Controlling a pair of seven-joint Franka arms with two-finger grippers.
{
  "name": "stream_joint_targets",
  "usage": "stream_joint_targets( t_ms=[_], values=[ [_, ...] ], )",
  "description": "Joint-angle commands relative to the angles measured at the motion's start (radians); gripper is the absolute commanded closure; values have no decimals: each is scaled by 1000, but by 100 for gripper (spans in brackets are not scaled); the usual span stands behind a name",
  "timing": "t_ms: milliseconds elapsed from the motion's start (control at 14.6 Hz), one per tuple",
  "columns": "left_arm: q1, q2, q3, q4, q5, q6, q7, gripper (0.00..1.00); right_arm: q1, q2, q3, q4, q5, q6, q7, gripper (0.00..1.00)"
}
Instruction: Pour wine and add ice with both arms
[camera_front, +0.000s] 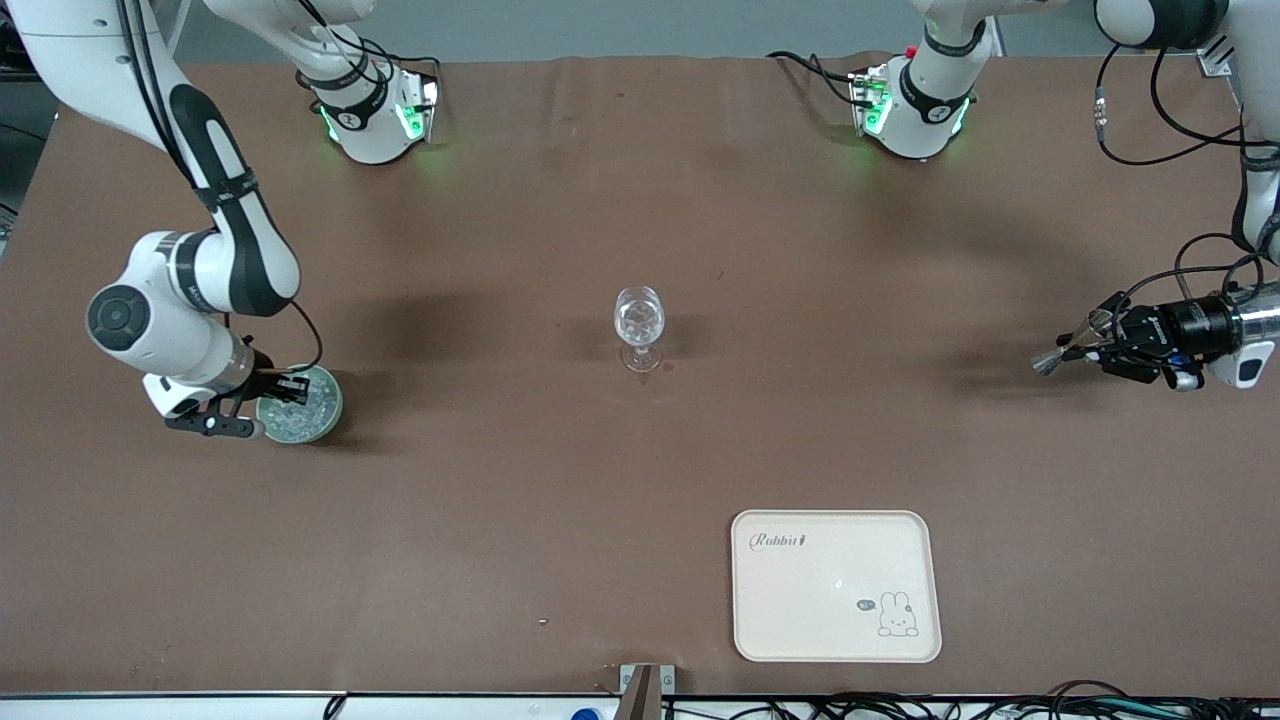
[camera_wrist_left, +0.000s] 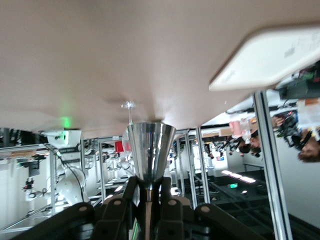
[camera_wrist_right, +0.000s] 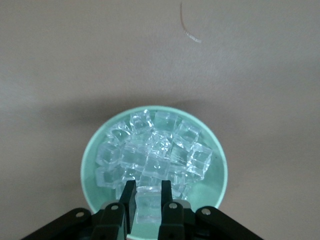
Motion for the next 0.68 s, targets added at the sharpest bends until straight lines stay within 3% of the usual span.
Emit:
stream_joint_targets(
  t_ms=[0, 274, 411, 616],
  values=[
    [5, -81, -102, 40, 25, 10, -103, 99, -2, -38, 2, 123, 0, -147, 32, 100],
    [5, -212, -307, 30, 169, 127, -151, 99, -7, -119, -1, 293, 0, -350, 41, 100],
    [7, -255, -422, 13, 212, 202, -234, 99, -12, -162, -3, 373, -1, -452, 38, 100],
    [8, -336, -540, -62, 229, 315, -346, 99, -25, -211, -6, 508, -1, -658, 30, 100]
  ],
)
